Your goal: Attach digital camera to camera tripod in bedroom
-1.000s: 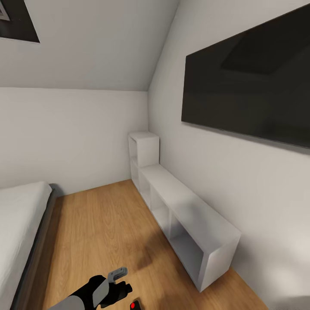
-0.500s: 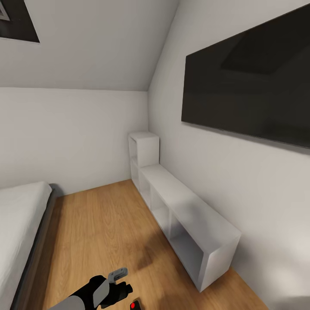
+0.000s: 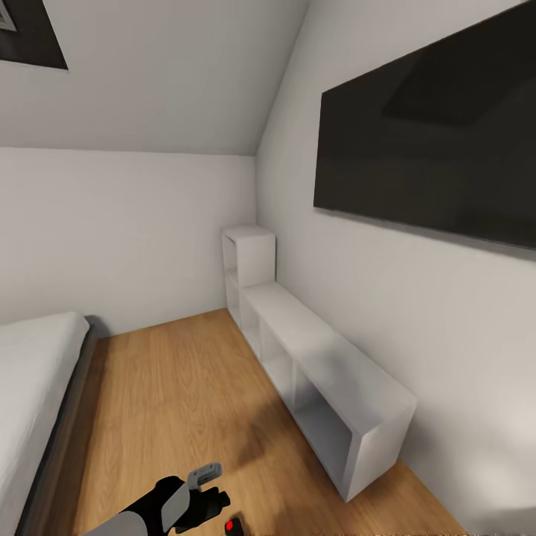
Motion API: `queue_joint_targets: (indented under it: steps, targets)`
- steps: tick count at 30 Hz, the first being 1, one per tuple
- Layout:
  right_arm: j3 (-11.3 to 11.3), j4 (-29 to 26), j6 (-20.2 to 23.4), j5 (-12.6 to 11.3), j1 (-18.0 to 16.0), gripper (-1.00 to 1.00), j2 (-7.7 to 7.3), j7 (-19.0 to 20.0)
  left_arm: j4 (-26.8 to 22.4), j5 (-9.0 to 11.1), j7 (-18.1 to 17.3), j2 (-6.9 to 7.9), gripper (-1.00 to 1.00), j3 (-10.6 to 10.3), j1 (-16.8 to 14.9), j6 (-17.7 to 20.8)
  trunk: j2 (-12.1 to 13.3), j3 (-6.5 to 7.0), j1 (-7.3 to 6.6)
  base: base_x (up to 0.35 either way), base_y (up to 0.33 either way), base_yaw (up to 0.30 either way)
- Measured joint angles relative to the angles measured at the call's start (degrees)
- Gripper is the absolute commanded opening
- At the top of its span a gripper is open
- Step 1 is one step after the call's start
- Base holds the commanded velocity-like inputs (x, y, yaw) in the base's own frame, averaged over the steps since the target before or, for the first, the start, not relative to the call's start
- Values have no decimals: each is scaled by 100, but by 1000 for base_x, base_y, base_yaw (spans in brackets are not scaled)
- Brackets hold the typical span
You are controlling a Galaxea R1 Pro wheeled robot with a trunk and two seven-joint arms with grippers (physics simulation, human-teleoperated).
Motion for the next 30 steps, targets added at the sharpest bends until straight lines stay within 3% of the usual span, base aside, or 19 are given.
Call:
queue_joint_targets:
  steps: [30]
  targets:
    - [5, -2, -9, 5, 0, 100, 0, 3, 6, -1, 0, -19, 100, -6, 0, 0, -1203, -539, 659, 0, 0, 0]
